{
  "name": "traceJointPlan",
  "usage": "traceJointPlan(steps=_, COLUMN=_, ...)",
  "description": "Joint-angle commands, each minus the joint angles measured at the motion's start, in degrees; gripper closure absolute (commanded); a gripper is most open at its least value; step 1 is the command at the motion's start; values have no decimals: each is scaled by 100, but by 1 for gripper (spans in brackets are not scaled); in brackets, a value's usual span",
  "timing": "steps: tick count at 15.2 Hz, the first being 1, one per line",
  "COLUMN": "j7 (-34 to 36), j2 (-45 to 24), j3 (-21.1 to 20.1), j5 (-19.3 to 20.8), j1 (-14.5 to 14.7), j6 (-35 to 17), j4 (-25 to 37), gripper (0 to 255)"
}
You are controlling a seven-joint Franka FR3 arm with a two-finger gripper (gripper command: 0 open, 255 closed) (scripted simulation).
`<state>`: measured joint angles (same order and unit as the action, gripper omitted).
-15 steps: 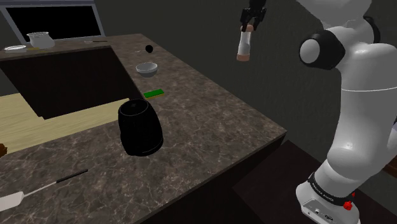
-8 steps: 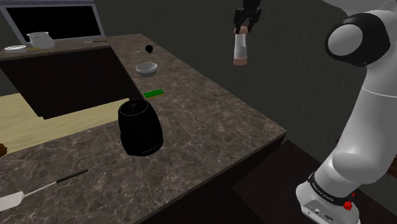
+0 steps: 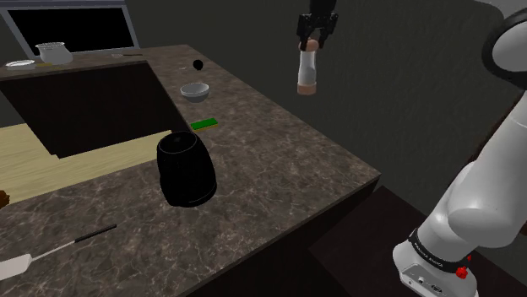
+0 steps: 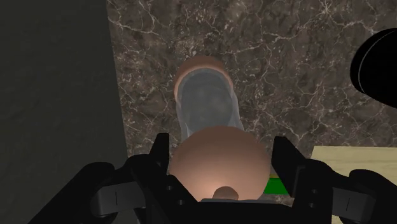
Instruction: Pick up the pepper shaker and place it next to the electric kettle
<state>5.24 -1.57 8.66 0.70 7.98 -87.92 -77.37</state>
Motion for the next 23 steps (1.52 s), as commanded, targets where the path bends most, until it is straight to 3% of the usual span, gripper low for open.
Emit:
traceJointPlan(steps=1, j7=286, j2=110, j3=-136, j5=65, j1=148, j6=-3, j4=-114, gripper=255)
traceJointPlan(steps=12, j7=1842, j2=499, j3=-967, j5=303, j1=899, j6=8, j4=-563, gripper=255)
traceJointPlan(steps=23, j7=3397, j2=73, j3=-1818, j5=537, j1=1651, j6=265, j4=-16, gripper=255)
